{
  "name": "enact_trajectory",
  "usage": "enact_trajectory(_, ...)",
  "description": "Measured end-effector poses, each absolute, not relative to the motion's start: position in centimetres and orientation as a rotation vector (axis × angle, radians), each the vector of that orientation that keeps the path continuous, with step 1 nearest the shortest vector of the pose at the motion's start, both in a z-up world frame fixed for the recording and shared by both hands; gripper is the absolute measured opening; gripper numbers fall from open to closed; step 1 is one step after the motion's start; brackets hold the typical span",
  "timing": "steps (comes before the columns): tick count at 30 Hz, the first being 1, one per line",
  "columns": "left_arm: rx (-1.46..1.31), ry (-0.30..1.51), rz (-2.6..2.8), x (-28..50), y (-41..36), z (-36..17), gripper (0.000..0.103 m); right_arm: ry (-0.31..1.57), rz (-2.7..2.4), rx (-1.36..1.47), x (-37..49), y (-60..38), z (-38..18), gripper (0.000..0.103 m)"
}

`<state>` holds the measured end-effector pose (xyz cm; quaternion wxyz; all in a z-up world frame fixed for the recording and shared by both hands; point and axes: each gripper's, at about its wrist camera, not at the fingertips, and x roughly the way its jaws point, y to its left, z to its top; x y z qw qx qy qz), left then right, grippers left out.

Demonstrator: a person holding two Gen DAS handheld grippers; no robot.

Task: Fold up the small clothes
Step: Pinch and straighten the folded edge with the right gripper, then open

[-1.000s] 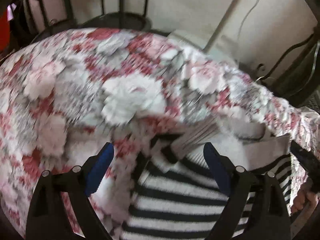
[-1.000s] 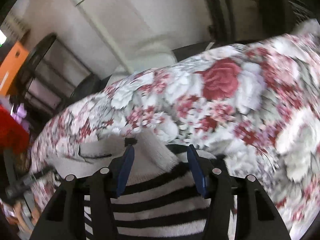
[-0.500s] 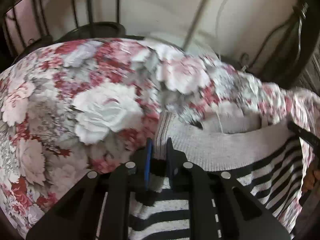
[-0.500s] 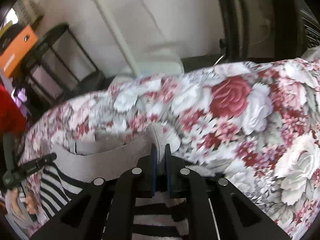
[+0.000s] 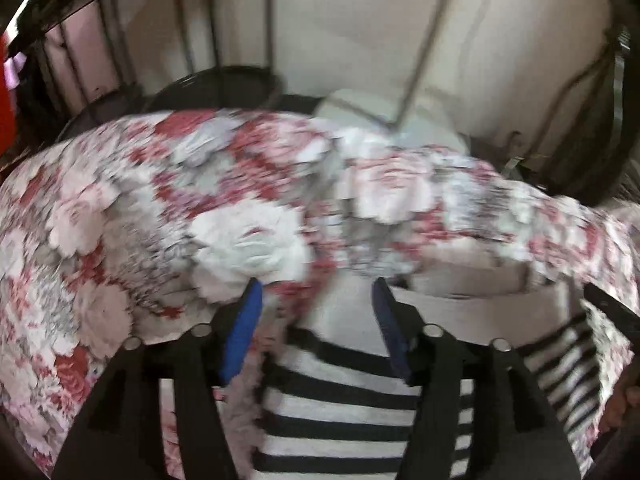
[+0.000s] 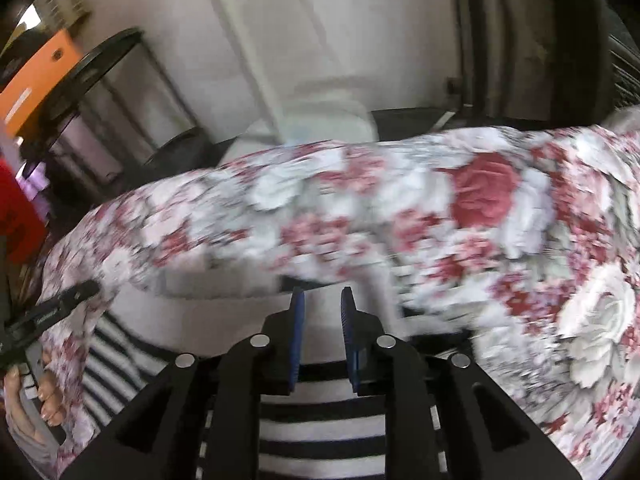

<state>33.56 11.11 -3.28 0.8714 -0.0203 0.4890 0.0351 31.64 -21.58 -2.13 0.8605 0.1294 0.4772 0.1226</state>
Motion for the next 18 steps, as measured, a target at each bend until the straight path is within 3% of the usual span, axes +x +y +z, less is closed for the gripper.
enact_trajectory(3, 0.017, 1.085, -0.018, 33.6, 8.1, -5.0, 0.077, 1.052, 0.35, 0.266, 31.1, -18.6, -2.9, 0.023)
enact_trajectory(5, 0.125, 1.18, -0.001, 33.8, 6.1, -8.2, 0.084, 1.1, 0.367, 0.242, 30.9, -17.2, -4.4, 0.035)
enact_trajectory(10, 0.356, 1.156, 0.097, 32.6, 3.0, -11.3, 0.09, 1.161, 0.353, 0.167, 30.5, -15.6, -7.4, 0.037)
enact_trajectory(18, 0.213, 1.167, 0.056, 33.0, 4.7, -9.3, 0.09, 1.157, 0.33, 0.182, 30.2, -15.5, -6.1, 0.037)
